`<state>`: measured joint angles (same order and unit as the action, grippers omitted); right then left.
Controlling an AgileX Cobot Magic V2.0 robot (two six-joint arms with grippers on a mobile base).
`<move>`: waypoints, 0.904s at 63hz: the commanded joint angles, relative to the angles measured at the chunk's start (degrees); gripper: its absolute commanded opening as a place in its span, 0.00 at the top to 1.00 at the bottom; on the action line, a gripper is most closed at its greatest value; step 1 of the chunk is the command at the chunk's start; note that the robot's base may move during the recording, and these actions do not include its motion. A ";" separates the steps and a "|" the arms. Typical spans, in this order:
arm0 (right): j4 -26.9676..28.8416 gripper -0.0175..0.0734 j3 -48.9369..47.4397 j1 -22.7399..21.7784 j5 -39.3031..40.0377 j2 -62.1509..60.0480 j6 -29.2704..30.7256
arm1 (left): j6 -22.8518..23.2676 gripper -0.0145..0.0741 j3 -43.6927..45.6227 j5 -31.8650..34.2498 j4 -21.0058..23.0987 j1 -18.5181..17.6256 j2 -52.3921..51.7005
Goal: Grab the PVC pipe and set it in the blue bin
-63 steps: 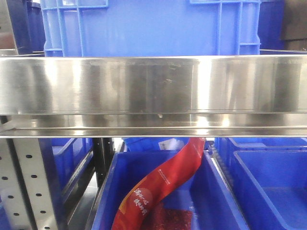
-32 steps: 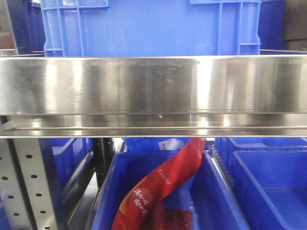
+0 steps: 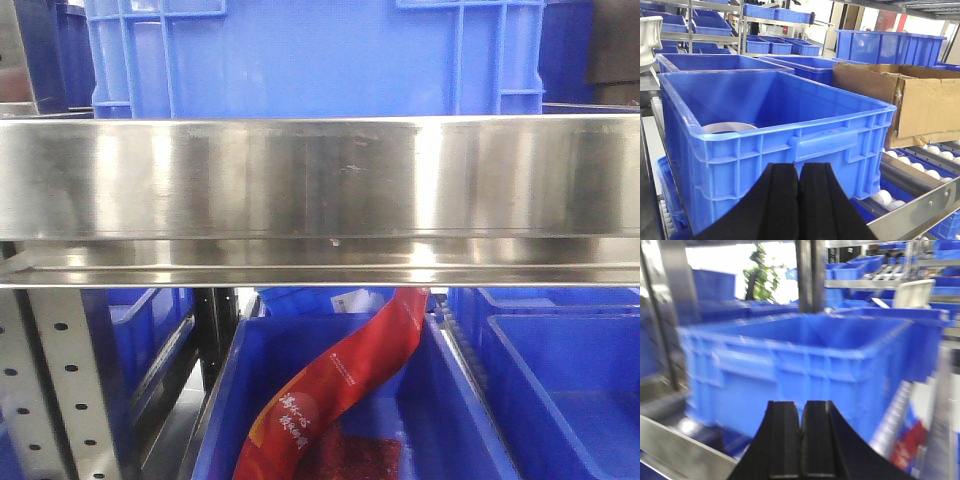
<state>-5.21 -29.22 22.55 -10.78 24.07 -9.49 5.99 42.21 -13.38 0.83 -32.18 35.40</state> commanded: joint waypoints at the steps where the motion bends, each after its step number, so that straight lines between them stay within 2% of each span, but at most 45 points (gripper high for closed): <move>1: 1.55 0.99 4.28 -4.23 1.02 -3.37 1.71 | 0.03 0.96 -0.01 1.10 0.27 -0.36 -0.27; 7: 2.59 0.99 9.58 -10.21 3.28 -7.14 1.95 | 0.03 0.96 -0.01 1.10 0.27 -0.36 -0.27; 13: 5.98 0.99 15.36 -16.81 6.80 -11.28 7.15 | 0.03 0.96 -0.01 1.10 0.27 -0.36 -0.27; 16: 7.08 0.99 17.90 -19.36 8.56 -12.99 9.49 | 0.03 0.96 -0.01 1.10 0.27 -0.36 -0.27; 22: 8.78 0.99 22.58 -22.94 10.78 -16.04 9.49 | 0.03 0.96 -0.01 1.10 0.27 -0.36 -0.27; 36: 8.83 0.99 29.19 -24.13 11.70 -23.14 9.49 | 0.03 0.96 -0.01 1.10 0.27 -0.36 -0.27; 57: 8.83 0.99 29.22 -24.13 13.14 -24.07 9.07 | 0.03 0.96 -0.01 1.21 0.27 -0.36 -0.27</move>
<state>3.50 -0.13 -1.21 0.00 0.19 -0.58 5.99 42.21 -13.38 0.83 -32.18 35.40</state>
